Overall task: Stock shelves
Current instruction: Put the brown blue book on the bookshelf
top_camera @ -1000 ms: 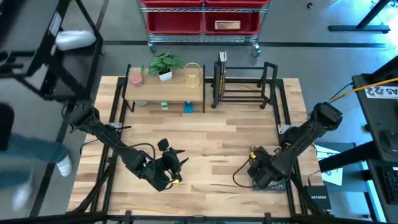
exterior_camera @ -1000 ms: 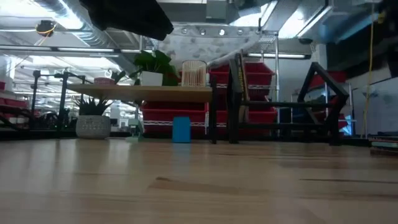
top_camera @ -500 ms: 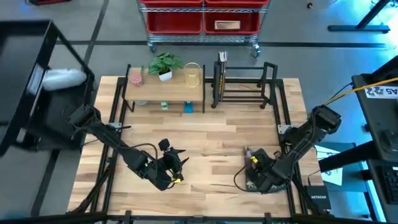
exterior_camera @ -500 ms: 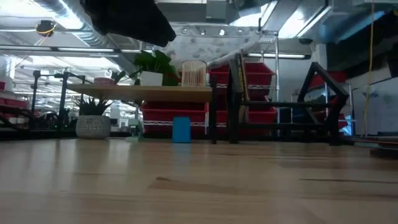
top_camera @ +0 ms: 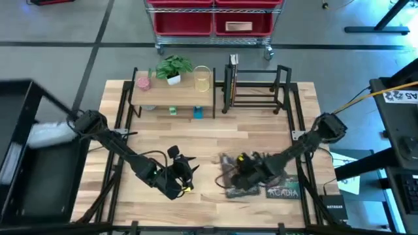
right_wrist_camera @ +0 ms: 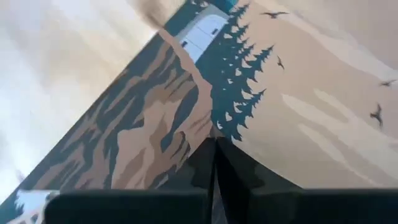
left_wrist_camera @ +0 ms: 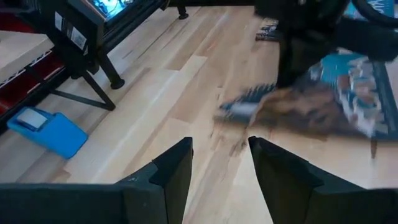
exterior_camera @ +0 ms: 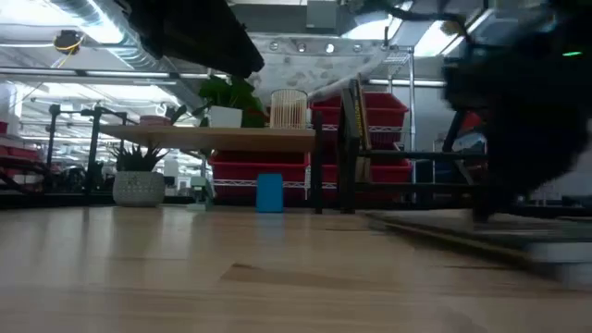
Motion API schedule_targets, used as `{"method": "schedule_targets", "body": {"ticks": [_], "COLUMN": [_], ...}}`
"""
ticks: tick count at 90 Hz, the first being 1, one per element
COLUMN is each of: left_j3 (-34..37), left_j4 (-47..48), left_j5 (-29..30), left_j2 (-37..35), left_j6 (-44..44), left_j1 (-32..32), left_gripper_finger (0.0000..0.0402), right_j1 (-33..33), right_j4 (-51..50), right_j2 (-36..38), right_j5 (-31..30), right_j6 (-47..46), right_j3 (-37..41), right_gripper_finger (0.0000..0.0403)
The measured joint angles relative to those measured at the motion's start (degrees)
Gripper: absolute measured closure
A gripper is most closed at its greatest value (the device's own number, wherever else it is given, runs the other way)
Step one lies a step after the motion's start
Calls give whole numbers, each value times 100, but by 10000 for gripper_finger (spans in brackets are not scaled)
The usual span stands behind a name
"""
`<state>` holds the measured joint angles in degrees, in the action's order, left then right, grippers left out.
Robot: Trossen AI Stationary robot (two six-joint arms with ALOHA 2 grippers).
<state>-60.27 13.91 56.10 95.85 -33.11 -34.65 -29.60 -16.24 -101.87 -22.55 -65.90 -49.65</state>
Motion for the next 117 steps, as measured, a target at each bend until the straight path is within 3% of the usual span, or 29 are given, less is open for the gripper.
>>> {"method": "schedule_targets", "body": {"ticks": [17, 25, 53, 67, 75, 95, 102, 117], "left_j3": [0, 0, 0, -2, -4, 2, -12, -6], "left_j4": [-1, -1, 47, 10, -13, -140, -208, -303], "left_j5": [-2, -9, -656, -896, -1367, -3325, -3704, -3890], "left_j2": [0, 0, 27, 82, 272, 1048, 1187, 1225], "left_j6": [1, -7, 412, 374, 405, 461, 170, -500], "left_j1": [21, 22, 34, 605, 1050, 1721, 1693, 1231], "left_gripper_finger": [249, 249, 249, 249, 249, 249, 249, 249], "right_j1": [464, 579, 267, -29, -211, -389, -383, -324], "right_j4": [2437, 2838, 1573, 1282, 1303, 1007, 518, -925], "right_j2": [-487, -489, 522, 366, 103, -381, -370, -93], "right_j5": [201, 416, 493, 811, 968, 907, 771, 51], "right_j6": [2016, 2762, 3516, 2746, 2349, 1843, 1809, 2109], "right_j3": [27, -58, -421, -424, -424, -449, -477, -450], "right_gripper_finger": [402, 402, 402, 402, 402, 402, 402, 402]}}
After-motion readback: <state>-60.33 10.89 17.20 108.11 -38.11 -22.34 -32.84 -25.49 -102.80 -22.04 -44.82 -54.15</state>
